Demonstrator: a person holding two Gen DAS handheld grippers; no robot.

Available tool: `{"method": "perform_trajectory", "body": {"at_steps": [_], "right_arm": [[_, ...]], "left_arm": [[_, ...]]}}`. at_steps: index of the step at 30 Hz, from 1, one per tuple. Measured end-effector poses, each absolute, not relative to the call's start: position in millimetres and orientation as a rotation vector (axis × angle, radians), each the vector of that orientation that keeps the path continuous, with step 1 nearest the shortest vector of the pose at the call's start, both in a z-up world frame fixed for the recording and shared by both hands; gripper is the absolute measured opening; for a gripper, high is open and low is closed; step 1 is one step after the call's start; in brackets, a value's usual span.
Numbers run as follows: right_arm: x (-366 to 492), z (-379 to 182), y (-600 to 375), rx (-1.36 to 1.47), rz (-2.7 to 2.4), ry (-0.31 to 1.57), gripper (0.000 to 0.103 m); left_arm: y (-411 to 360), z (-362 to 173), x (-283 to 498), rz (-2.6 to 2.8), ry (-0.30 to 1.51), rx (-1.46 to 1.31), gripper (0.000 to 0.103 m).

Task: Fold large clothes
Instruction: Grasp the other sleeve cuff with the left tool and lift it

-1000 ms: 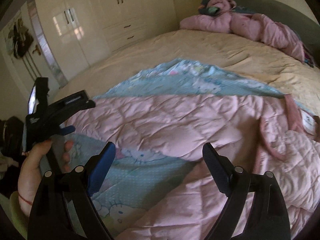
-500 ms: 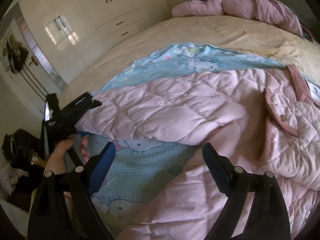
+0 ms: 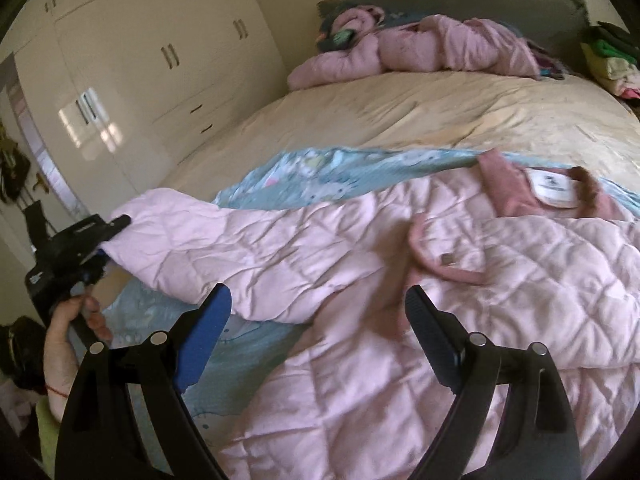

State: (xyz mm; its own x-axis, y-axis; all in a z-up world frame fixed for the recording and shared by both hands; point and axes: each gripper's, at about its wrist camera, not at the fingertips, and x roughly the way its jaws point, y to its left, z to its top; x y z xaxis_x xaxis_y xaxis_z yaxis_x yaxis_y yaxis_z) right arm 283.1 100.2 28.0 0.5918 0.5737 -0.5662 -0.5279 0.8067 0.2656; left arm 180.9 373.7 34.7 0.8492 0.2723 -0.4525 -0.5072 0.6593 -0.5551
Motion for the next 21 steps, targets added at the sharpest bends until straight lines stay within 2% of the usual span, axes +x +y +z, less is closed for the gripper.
{"method": "perform_trajectory", "body": {"at_steps": [10, 21], "right_arm": [[268.5, 33.8, 22.4, 0.178, 0.519, 0.65, 0.088], [258.2, 23.9, -62.3, 0.307, 0.35, 0.654, 0.088]], "left_arm": [[292.6, 83.4, 201.8, 0.267, 0.283, -0.566, 0.015], [183.4, 93.8, 240.5, 0.016, 0.319, -0.368, 0.015]]}}
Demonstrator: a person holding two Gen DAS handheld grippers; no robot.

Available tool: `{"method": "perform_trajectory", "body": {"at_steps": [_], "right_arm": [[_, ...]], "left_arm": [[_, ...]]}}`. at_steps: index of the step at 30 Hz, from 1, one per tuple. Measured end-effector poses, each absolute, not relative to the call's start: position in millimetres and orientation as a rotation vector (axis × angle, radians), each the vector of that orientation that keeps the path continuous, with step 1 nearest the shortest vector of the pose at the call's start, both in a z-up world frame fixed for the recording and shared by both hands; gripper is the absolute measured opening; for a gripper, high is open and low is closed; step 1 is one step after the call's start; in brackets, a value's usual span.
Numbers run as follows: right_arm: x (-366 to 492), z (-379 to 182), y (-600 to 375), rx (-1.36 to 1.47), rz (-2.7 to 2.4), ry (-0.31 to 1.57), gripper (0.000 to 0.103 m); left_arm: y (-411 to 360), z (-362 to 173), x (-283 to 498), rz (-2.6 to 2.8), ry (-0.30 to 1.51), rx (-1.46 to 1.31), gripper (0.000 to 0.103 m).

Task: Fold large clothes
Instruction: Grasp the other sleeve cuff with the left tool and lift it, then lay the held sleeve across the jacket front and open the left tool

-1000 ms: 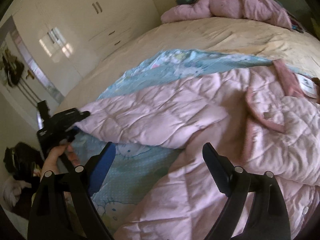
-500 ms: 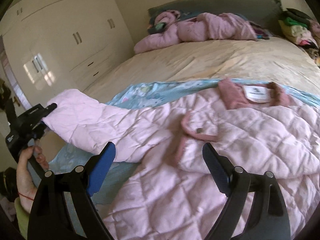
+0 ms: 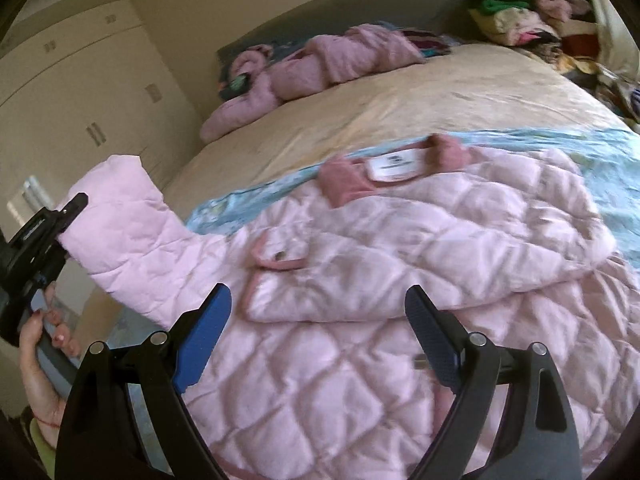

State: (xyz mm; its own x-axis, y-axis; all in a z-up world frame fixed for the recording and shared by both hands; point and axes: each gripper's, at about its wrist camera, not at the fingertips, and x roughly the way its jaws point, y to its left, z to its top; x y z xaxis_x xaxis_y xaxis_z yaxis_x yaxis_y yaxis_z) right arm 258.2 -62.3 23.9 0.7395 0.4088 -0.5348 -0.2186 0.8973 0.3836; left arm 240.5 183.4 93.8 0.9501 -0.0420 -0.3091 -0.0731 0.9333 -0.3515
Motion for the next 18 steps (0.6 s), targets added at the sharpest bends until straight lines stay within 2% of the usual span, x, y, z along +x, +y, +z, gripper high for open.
{"method": "perform_trajectory", "body": {"at_steps": [11, 18], "right_arm": [[253.2, 17.1, -130.9, 0.35, 0.184, 0.629, 0.088], [252.4, 11.2, -158.0, 0.368, 0.103, 0.62, 0.088]], "left_arm": [[106.6, 62.7, 271.2, -0.152, 0.411, -0.192, 0.015], [63.6, 23.0, 284.8, -0.324, 0.546, -0.126, 0.015]]}}
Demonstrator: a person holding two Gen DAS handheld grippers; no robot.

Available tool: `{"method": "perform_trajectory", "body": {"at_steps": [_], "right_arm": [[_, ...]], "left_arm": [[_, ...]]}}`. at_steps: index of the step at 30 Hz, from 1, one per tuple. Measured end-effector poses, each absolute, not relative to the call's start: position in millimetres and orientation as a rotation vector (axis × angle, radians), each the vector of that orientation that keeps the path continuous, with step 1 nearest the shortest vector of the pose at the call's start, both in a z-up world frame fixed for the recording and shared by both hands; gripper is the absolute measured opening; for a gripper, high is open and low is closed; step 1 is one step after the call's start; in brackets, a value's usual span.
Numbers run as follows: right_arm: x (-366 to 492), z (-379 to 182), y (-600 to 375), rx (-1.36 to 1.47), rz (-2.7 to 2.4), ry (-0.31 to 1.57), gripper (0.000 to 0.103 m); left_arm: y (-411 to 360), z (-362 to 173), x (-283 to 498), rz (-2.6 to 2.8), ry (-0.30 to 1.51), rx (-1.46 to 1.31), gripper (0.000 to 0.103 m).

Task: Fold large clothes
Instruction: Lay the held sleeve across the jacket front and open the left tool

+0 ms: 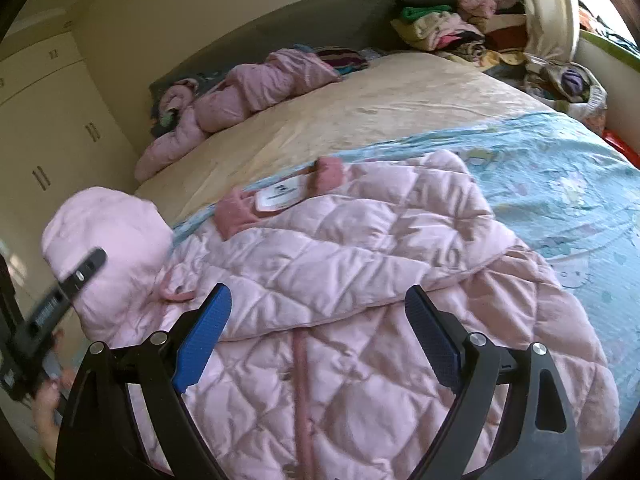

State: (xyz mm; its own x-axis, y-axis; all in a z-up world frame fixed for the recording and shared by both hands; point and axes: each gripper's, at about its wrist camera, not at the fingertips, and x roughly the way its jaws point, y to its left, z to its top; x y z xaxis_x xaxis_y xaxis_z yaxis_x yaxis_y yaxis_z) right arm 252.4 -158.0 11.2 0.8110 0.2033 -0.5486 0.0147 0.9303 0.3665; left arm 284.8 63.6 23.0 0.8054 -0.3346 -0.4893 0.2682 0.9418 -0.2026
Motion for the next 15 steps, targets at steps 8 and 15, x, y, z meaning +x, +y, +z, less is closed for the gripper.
{"method": "perform_trajectory", "body": {"at_steps": [8, 15], "right_arm": [[252.0, -2.5, -184.6, 0.419, 0.054, 0.643, 0.088], [252.3, -9.2, -206.5, 0.517, 0.066, 0.673, 0.088]], "left_arm": [[25.6, -21.7, 298.7, -0.437, 0.675, -0.047, 0.022], [13.5, -45.0, 296.2, -0.5, 0.768, -0.031, 0.064]]}}
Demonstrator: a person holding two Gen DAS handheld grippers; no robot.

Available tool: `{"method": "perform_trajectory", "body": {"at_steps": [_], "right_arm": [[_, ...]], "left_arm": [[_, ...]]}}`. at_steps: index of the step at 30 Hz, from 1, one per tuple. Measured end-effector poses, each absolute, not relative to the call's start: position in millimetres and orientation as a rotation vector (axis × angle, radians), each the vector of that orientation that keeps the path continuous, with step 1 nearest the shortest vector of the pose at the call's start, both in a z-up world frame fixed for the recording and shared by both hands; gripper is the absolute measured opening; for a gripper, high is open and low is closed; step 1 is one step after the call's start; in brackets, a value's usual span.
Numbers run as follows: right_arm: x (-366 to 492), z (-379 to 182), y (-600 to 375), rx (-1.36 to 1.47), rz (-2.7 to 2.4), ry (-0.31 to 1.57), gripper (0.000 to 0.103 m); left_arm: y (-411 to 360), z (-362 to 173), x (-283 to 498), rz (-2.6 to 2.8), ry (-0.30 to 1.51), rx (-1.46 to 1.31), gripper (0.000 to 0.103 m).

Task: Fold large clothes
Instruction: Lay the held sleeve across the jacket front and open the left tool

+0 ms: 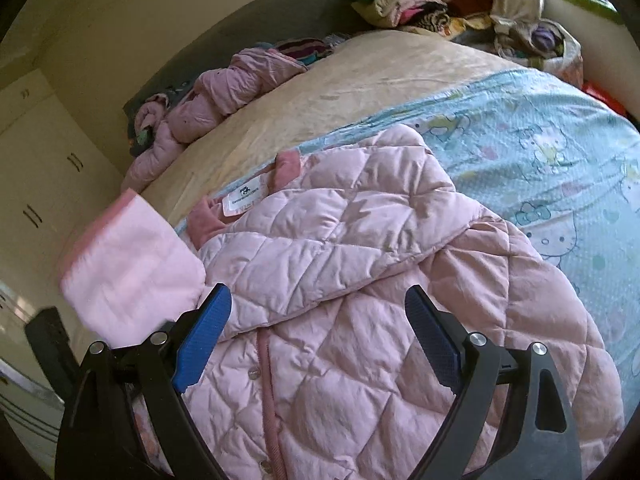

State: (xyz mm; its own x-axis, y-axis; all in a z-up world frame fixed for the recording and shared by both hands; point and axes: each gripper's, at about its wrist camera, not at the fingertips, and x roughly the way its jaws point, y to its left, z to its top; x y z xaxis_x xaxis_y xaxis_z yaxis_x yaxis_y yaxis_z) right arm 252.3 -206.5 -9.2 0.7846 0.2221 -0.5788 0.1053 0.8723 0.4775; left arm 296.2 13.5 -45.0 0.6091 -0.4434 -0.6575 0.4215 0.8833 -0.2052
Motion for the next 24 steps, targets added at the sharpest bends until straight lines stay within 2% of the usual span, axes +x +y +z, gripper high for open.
{"method": "perform_trajectory", "body": {"at_steps": [2, 3, 5, 13, 24], "right_arm": [[252.8, -8.2, -210.1, 0.532, 0.074, 0.676, 0.088], [252.5, -7.1, -212.1, 0.54, 0.078, 0.675, 0.088], [251.1, -4.1, -216.2, 0.545, 0.074, 0.668, 0.088], [251.2, 10.9, -228.3, 0.593, 0.107, 0.649, 0.088], [278.3, 16.5, -200.1, 0.608, 0.281, 0.75, 0.088]], "left_arm": [[6.2, -47.4, 294.1, -0.514, 0.78, -0.012, 0.079], [2.5, -48.5, 292.9, -0.515, 0.788, 0.004, 0.081], [-4.7, -49.3, 290.1, -0.508, 0.813, 0.032, 0.094], [-14.6, -38.1, 275.3, -0.517, 0.869, 0.114, 0.094], [33.7, -2.7, 267.8, -0.572, 0.87, -0.045, 0.094]]}}
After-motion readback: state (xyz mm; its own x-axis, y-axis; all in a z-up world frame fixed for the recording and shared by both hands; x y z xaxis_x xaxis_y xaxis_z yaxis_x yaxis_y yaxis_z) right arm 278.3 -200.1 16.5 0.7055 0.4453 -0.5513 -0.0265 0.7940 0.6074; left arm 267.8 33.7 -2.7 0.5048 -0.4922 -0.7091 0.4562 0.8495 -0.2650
